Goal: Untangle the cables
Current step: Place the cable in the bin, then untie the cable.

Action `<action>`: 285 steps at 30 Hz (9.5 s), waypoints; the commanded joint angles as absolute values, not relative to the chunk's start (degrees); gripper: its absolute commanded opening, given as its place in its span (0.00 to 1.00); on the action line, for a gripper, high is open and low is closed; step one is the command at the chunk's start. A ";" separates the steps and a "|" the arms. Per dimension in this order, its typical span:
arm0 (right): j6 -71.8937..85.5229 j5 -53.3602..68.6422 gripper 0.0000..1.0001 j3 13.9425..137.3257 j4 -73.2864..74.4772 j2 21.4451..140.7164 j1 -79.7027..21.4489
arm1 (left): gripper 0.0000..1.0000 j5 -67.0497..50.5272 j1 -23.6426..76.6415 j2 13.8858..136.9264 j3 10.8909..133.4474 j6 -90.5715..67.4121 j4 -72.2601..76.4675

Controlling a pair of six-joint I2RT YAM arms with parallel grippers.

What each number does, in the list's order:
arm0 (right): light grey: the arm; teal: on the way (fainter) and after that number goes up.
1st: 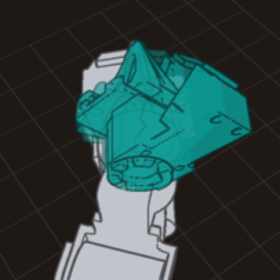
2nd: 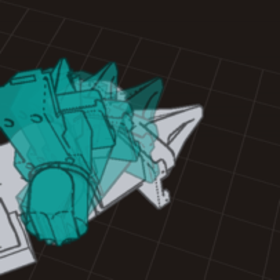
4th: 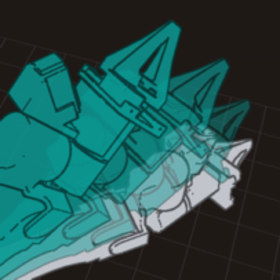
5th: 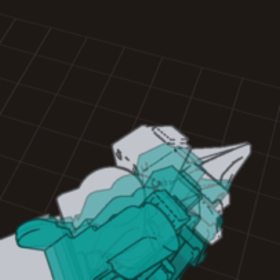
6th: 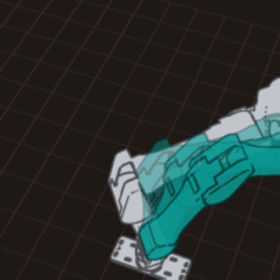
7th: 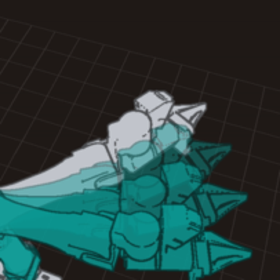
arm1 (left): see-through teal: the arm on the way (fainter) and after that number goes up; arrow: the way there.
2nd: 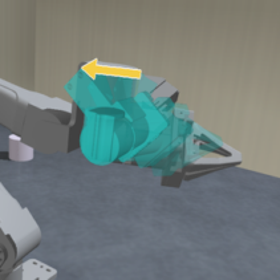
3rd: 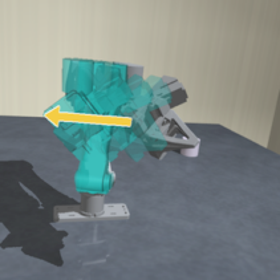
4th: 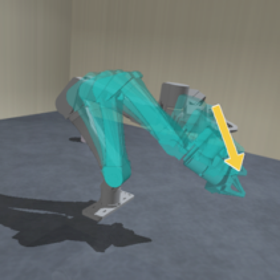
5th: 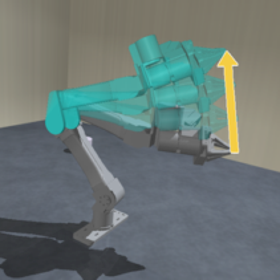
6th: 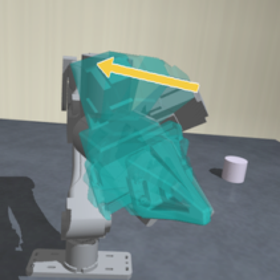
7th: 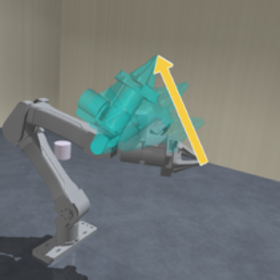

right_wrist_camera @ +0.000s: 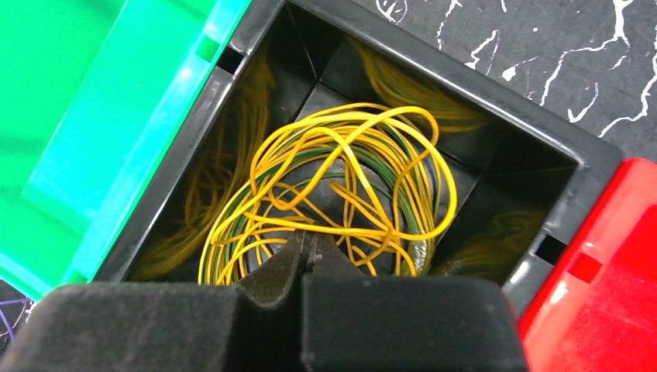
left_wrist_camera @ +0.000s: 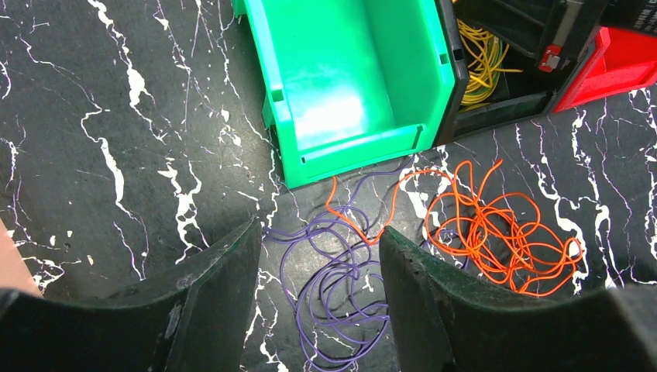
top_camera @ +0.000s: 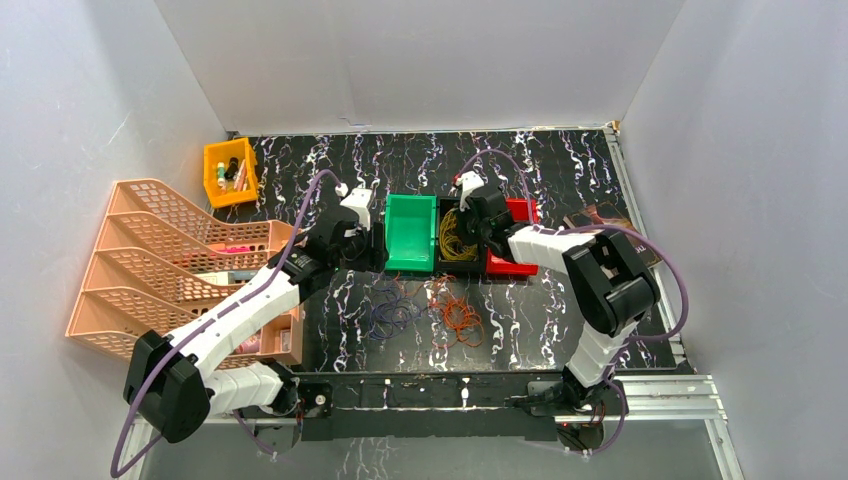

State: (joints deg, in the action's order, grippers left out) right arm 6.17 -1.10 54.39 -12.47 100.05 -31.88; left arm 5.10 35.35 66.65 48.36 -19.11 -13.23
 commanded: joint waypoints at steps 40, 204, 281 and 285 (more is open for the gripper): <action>6.90 -3.07 0.31 65.13 -6.15 96.79 -31.53 | 0.61 5.48 35.07 64.40 45.71 -20.73 -10.46; 32.19 26.04 0.58 24.77 3.23 58.13 -31.37 | 0.68 -0.62 48.43 73.26 47.88 -18.23 -3.14; 36.16 19.00 0.00 52.77 1.22 47.98 -31.33 | 0.98 -21.16 51.20 71.03 40.46 -10.64 51.08; 37.33 20.06 0.00 53.12 0.06 47.88 -31.37 | 0.98 -18.98 52.10 74.78 40.48 -10.86 53.91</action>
